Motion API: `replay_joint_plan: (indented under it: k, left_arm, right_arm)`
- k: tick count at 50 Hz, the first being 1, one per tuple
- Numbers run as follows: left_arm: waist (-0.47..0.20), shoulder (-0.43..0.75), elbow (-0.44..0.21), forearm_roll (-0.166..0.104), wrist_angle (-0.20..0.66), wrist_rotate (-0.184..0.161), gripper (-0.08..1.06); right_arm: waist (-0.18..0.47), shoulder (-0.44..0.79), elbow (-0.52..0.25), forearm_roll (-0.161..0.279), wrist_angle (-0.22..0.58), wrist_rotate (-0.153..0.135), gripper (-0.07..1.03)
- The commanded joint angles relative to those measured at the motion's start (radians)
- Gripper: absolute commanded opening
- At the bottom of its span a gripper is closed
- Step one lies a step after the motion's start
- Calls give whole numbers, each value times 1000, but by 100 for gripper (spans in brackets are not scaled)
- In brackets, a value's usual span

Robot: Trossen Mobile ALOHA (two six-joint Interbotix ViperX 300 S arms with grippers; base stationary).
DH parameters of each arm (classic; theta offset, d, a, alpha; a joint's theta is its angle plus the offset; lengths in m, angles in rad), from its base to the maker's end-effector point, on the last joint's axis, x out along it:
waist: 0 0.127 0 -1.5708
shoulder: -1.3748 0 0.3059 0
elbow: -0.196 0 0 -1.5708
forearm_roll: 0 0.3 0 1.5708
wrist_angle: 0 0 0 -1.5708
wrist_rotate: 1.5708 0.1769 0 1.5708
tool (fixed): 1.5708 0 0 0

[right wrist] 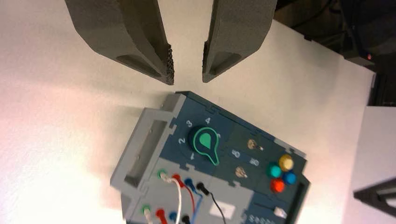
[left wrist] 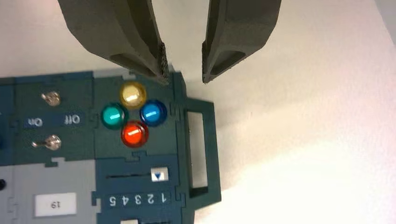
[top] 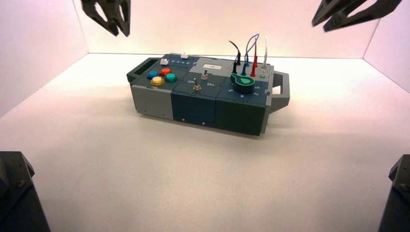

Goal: Move the top slider to position 2.

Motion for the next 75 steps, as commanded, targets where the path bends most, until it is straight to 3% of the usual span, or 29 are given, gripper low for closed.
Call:
replay_joint_plan:
  k: [1, 9, 15, 20, 34, 52, 75]
  left_arm:
    - [20, 29, -66, 3, -3, 23, 40]
    - [43, 106, -104, 3, -3, 52, 40]
    - [51, 167, -127, 3, -9, 72, 40]
    - [52, 221, -149, 3, -14, 81, 40]
    - [52, 310, -199, -3, -37, 92, 47]
    - [52, 350, -252, -6, -41, 97, 47]
    - [52, 394, -267, -11, -41, 103, 43]
  right_arm:
    - [5, 55, -31, 11, -12, 2, 35]
    - [5, 141, -34, 11, -28, 2, 37]
    - [3, 195, -38, 11, -46, 5, 48]
    - [5, 222, -43, 11, -67, 8, 48]
    - [3, 344, -37, 9, -129, 12, 49]
    - [3, 466, -51, 8, -199, 11, 49]
    - [5, 581, -115, 3, -245, 6, 49]
